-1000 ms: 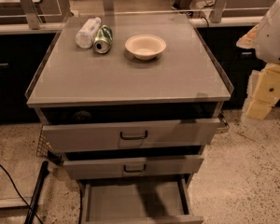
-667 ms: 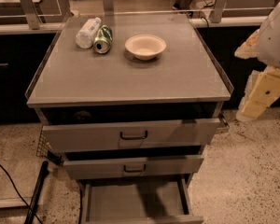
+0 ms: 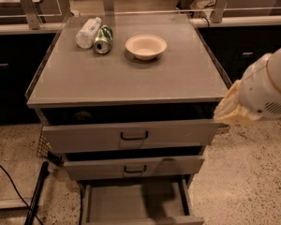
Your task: Close bottom drawer
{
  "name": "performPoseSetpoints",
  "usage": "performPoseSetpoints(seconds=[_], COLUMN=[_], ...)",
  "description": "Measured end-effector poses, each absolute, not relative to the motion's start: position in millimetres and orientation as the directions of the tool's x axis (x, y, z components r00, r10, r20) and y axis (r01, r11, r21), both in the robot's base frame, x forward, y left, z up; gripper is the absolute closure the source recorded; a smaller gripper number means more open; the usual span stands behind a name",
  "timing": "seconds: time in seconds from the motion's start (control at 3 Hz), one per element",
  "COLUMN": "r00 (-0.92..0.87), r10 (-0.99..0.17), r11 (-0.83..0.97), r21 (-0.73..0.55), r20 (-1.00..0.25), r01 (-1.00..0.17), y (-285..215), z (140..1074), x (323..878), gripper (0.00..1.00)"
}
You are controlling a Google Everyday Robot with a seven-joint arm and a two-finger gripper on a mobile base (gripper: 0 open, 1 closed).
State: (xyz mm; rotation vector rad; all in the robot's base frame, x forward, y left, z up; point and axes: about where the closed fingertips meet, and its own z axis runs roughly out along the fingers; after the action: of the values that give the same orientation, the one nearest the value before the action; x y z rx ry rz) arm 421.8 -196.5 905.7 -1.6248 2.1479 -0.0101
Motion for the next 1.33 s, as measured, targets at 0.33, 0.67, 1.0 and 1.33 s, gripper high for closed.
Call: performPoseSetpoints(seconds=[0.33,0.67,1.0,1.33], r00=[-0.219,-0.211,-0.184,-0.155], r10=[-0.895,-0.899,-0.909,-0.912], r11=[0.331,0.326,0.303,0.284], r21=[-0.252,-0.264,-0.288,-0.313], r20=[-0.389,-0.385,-0.374,-0.38], r01=[-0.909,-0.908,-0.909,-0.906], y=[-192,-191,-190,-191], z=[857,855,844,813], x=[417,417,415,409], gripper=[0.96,1.0,1.0,1.0])
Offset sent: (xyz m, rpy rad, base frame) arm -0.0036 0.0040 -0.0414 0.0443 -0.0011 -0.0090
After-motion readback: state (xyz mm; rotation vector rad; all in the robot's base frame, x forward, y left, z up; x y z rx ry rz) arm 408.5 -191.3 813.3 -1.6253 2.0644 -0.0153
